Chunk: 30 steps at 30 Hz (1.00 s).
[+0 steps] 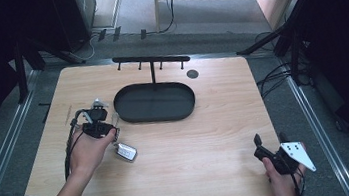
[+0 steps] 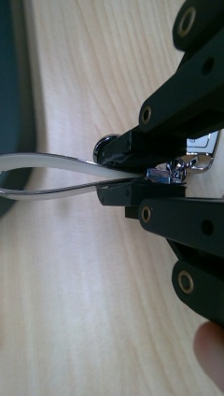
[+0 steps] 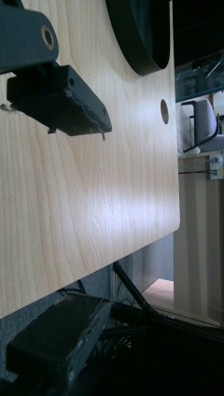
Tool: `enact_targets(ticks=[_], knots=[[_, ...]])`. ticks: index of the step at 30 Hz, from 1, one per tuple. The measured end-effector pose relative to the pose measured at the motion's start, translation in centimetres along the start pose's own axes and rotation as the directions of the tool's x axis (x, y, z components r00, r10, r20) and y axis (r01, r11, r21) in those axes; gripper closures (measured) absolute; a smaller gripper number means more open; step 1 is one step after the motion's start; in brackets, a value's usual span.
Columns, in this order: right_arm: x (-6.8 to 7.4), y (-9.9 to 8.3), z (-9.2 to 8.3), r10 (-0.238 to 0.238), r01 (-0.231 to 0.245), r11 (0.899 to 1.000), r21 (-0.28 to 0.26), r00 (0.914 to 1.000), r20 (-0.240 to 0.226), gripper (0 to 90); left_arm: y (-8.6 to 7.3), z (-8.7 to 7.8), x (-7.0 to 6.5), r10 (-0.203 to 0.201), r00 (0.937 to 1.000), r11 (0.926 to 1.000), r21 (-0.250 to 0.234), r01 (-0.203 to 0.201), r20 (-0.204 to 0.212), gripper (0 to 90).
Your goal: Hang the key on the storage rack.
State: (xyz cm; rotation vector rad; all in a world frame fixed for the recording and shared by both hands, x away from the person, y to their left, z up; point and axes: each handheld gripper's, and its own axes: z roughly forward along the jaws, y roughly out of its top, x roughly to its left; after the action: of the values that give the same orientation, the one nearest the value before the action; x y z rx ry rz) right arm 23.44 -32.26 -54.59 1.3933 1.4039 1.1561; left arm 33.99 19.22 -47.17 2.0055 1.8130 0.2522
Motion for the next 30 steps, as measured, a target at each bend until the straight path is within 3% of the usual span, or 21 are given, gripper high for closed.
enact_targets(ticks=[4,8,15,16,17,20,25,30], knots=[[0.0,0.0,0.0,0.001,-0.001,1.000,0.001,1.0000,-0.001,12.9,0.1,-0.8,-0.2,0.001,1.0000,0.9949,-0.101,-0.001,0.002,80.7],[0.0,0.0,0.0,0.001,-0.001,1.000,0.001,1.0000,-0.001,12.9,0.0,-1.6,-0.5,0.014,0.9999,0.9825,-0.186,-0.013,0.005,80.8],[0.0,0.0,0.0,0.001,-0.001,1.000,0.001,1.0000,-0.001,12.9,0.2,-3.0,-1.2,0.041,0.9992,0.9504,-0.309,-0.039,0.001,83.5],[0.0,0.0,0.0,0.001,-0.001,1.000,0.001,1.0000,-0.001,12.9,0.2,-3.1,-1.2,0.045,0.9990,0.9494,-0.311,-0.045,-0.006,87.5],[0.0,0.0,0.0,0.000,0.000,1.000,0.002,1.0000,-0.001,12.9,0.3,-3.2,-1.4,0.046,0.9988,0.9418,-0.333,-0.049,-0.015,87.6],[0.0,0.0,0.0,0.000,0.000,1.000,0.002,1.0000,-0.001,12.9,0.5,-3.6,-1.5,0.052,0.9985,0.9306,-0.362,-0.055,-0.020,87.8],[0.0,0.0,0.0,0.002,-0.002,1.000,0.002,1.0000,-0.001,12.9,1.0,-4.2,-1.8,0.055,0.9981,0.9030,-0.425,-0.062,-0.029,88.0],[0.0,0.0,0.0,0.001,-0.001,1.000,0.003,1.0000,-0.003,12.9,1.6,-4.9,-2.1,0.076,0.9965,0.8799,-0.468,-0.083,-0.035,88.1]])
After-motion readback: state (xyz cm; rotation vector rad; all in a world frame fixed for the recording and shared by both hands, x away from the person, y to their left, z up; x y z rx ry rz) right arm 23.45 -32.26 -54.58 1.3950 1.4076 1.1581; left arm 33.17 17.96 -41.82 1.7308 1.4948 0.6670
